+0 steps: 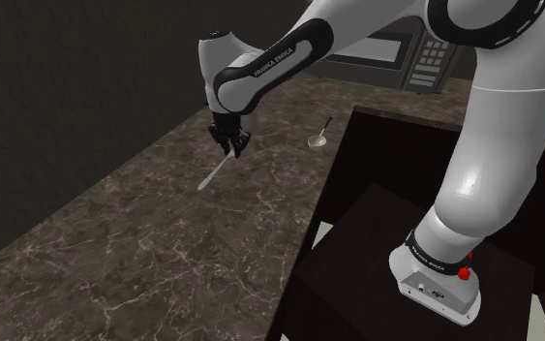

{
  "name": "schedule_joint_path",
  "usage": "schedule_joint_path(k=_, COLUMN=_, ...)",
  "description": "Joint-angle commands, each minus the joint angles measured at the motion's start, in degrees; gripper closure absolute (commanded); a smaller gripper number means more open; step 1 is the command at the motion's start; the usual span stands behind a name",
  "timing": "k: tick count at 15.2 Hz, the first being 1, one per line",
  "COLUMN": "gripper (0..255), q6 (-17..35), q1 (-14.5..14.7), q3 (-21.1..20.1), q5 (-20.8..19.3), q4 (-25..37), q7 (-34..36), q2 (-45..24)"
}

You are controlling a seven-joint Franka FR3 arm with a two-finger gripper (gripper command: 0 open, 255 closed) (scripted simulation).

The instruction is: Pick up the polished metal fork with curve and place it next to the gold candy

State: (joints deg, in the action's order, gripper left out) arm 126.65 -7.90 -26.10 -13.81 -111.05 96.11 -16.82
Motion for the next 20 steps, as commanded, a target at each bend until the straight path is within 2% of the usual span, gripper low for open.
schedule_joint_path(k=1, gripper=255, q6=-1.2, q1=-0.1, q3=-0.2, q5=0.6, q4=0.6, q7=-0.4, q2=0.8)
schedule_joint_path(k=18, gripper=255, q6=-12.0, q1=-0.8, q3=-1.3, q5=4.1, q4=7.1, q7=-3.3, q2=5.7)
schedule_joint_path(k=20, gripper=255, q6=-11.9, q1=0.5, q3=-2.3, q5=4.4, q4=5.9, q7=-1.0, q2=6.7)
